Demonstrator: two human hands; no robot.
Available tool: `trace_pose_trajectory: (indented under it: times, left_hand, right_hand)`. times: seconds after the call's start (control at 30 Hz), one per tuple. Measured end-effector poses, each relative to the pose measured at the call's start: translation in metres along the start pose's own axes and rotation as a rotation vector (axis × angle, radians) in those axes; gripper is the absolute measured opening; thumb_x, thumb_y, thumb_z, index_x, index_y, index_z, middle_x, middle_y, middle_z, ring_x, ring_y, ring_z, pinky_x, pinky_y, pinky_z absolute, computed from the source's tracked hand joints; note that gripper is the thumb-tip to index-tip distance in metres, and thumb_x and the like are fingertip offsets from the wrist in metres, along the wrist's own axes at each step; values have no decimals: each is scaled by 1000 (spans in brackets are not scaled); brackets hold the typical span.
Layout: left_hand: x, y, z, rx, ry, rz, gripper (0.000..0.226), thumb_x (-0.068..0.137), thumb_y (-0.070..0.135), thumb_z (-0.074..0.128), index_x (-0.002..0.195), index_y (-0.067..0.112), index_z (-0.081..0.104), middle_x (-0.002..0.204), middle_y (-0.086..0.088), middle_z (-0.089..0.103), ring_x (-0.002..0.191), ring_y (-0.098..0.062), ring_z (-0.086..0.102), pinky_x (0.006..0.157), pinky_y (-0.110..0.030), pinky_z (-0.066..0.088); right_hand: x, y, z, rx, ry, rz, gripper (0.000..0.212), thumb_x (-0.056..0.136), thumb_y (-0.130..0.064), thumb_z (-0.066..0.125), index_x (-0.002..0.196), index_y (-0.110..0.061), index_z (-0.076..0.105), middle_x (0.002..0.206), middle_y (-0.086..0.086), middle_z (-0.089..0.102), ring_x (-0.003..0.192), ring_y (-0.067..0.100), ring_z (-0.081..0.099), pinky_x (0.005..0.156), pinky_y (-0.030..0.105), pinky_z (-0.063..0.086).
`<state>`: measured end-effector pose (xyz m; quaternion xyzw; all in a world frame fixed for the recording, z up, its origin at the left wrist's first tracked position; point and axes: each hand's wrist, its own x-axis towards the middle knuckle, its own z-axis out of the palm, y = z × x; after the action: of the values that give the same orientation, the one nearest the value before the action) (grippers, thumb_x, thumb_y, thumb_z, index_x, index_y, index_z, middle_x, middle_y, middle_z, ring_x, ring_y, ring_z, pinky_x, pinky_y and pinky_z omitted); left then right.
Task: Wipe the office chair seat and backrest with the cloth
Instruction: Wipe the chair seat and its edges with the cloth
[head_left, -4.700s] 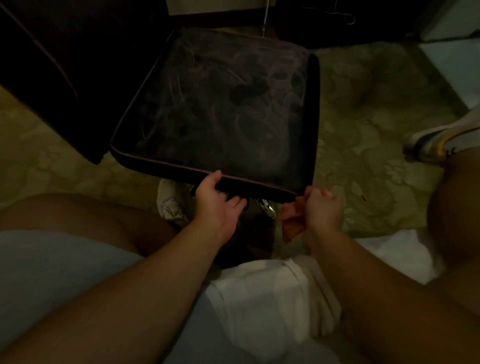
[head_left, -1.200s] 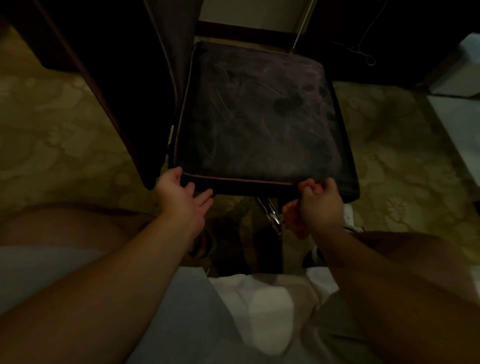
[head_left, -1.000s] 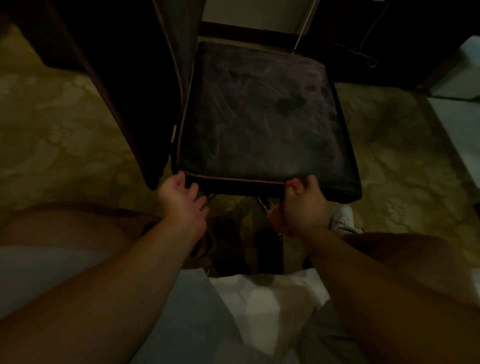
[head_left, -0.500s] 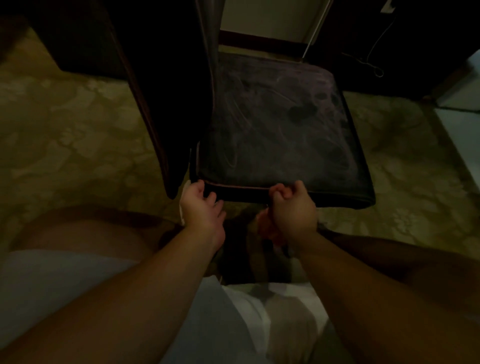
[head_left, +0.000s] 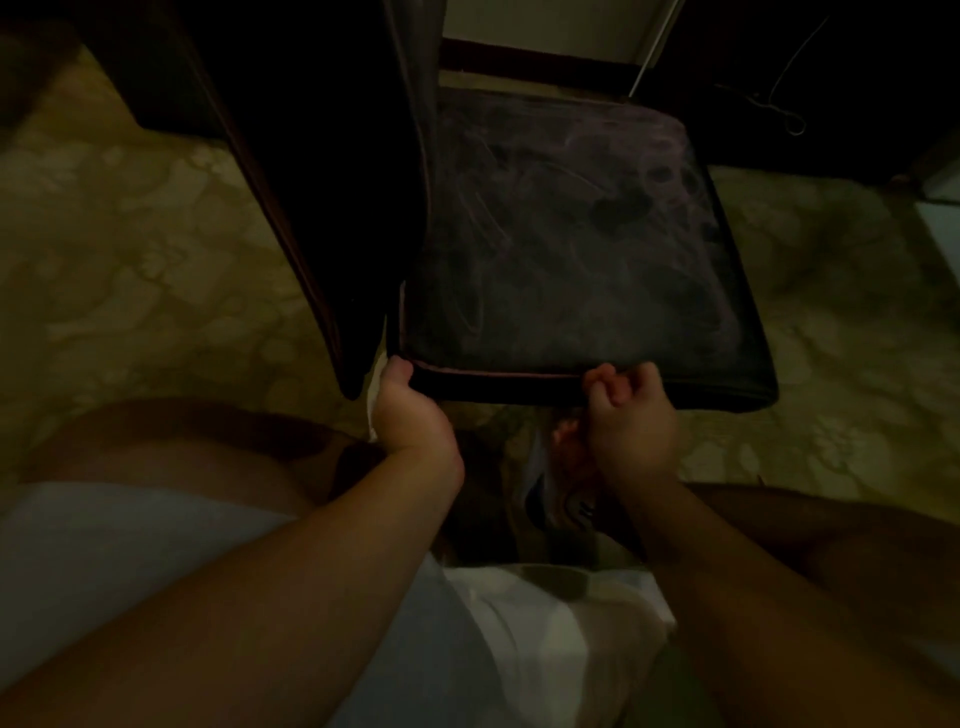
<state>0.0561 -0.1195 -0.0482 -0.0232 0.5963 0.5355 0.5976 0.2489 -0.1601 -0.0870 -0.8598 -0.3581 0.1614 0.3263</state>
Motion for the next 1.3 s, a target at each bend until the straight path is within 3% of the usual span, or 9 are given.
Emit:
trace_pose_trajectory:
  times: [0.07, 0.13, 0.23, 0.37, 0.53, 0.73, 0.9, 1.13, 1.3]
  left_hand:
    - [4, -3, -5, 29, -40, 7, 42, 106, 37, 47, 142, 20, 59, 112, 11, 62, 101, -8, 56, 110, -40, 37]
    - [7, -5, -10, 51, -74, -5, 43, 106, 32, 47, 144, 17, 59, 118, 8, 63, 115, -12, 57, 109, -40, 37]
    - [8, -8, -14, 71, -142, -28, 50, 104, 30, 46, 153, 22, 50, 151, -1, 57, 143, -22, 48, 121, -51, 33]
    - [3, -2, -17, 100, -217, -21, 59, 106, 32, 40, 165, 32, 30, 165, -1, 41, 153, -26, 35, 125, -57, 24]
    - [8, 7, -26, 141, -296, -87, 58, 106, 25, 40, 163, 28, 34, 168, -3, 36, 157, -27, 28, 125, -57, 25]
    - [9, 7, -25, 209, -337, -81, 65, 102, 17, 38, 165, 29, 29, 171, -5, 30, 159, -26, 24, 124, -54, 26]
    - [12, 12, -27, 207, -409, -133, 63, 104, 20, 36, 165, 31, 27, 171, -1, 29, 159, -24, 22, 127, -55, 21]
    - [18, 22, -25, 251, -425, -116, 65, 101, 19, 38, 165, 31, 29, 169, -3, 34, 158, -24, 27, 127, -56, 21]
    - [27, 31, -29, 247, -458, -127, 64, 102, 21, 40, 165, 26, 30, 169, -4, 35, 157, -27, 27, 128, -56, 19]
  right_hand:
    - [10, 14, -12, 47, 64, 100, 18, 90, -39, 64, 96, -24, 54, 84, -5, 66, 81, 25, 67, 73, 40, 51]
    - [7, 13, -10, 58, 100, 148, 19, 91, -38, 63, 98, -23, 54, 87, -1, 69, 86, 29, 68, 76, 42, 53]
    - [-20, -16, 18, 1, -3, 43, 19, 94, -36, 64, 98, -21, 53, 83, 2, 67, 78, 27, 62, 70, 39, 49]
    - [-39, -31, 36, 44, -74, -33, 22, 93, -41, 65, 96, -24, 51, 85, -4, 70, 79, 23, 65, 70, 38, 53]
    - [-15, -13, 16, 141, 104, 140, 25, 88, -44, 64, 93, -23, 50, 82, -3, 68, 82, 31, 70, 74, 45, 56]
    - [-30, -34, 23, -240, -234, -305, 25, 94, -46, 65, 97, -29, 47, 82, -12, 64, 72, 13, 58, 65, 35, 50]
    - [-5, -19, 7, -62, -14, -52, 25, 92, -49, 57, 95, -26, 48, 80, -4, 67, 81, 28, 68, 71, 40, 51]
    - [-18, -40, 21, -206, -150, -170, 24, 99, -46, 57, 98, -24, 45, 85, 3, 66, 81, 34, 66, 69, 41, 51]
    - [-7, -23, -4, -114, 34, 0, 17, 96, -36, 63, 95, -27, 49, 82, -4, 65, 89, 34, 70, 71, 37, 43]
